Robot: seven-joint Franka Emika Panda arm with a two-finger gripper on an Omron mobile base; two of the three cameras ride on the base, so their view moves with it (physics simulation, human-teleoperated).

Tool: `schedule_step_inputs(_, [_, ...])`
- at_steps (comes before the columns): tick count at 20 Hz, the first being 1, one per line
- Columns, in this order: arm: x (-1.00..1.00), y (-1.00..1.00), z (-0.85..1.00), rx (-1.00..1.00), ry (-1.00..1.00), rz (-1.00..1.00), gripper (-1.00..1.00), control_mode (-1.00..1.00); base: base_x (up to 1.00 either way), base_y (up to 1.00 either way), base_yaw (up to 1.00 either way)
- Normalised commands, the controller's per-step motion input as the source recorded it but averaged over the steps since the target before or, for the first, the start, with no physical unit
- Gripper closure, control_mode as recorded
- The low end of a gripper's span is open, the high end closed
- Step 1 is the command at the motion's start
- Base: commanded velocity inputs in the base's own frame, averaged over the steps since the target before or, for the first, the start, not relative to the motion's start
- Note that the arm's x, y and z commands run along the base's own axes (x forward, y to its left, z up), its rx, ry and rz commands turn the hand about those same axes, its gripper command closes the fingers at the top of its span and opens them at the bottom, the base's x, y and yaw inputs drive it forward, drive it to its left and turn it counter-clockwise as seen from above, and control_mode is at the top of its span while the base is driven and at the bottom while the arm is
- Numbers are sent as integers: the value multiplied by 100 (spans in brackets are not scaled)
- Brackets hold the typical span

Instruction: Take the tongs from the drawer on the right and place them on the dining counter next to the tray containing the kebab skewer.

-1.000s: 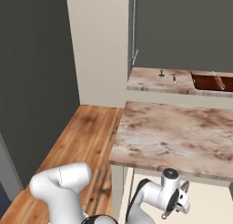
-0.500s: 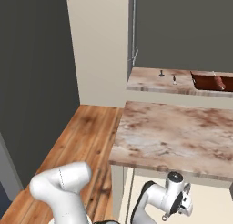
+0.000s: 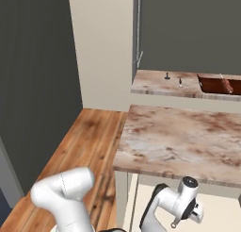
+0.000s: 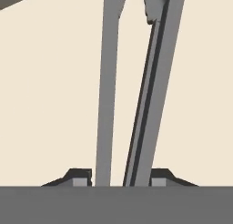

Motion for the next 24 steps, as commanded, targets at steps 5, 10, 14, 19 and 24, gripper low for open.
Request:
schedule_step_inputs(5, [-68, -3, 56, 0, 4, 0, 100, -100, 0, 0, 0])
schedule_step_inputs(10, [-59, 16, 87, -9, -6, 0, 100, -100, 0, 0, 0])
schedule_step_inputs(14, [-38, 44, 100, -14, -21, 0, 100, -100, 0, 0, 0])
schedule_step_inputs(19, [-32, 74, 100, -18, -26, 0, 100, -100, 0, 0, 0])
schedule_step_inputs(24, [-6, 91, 100, -18, -20, 0, 100, -100, 0, 0, 0])
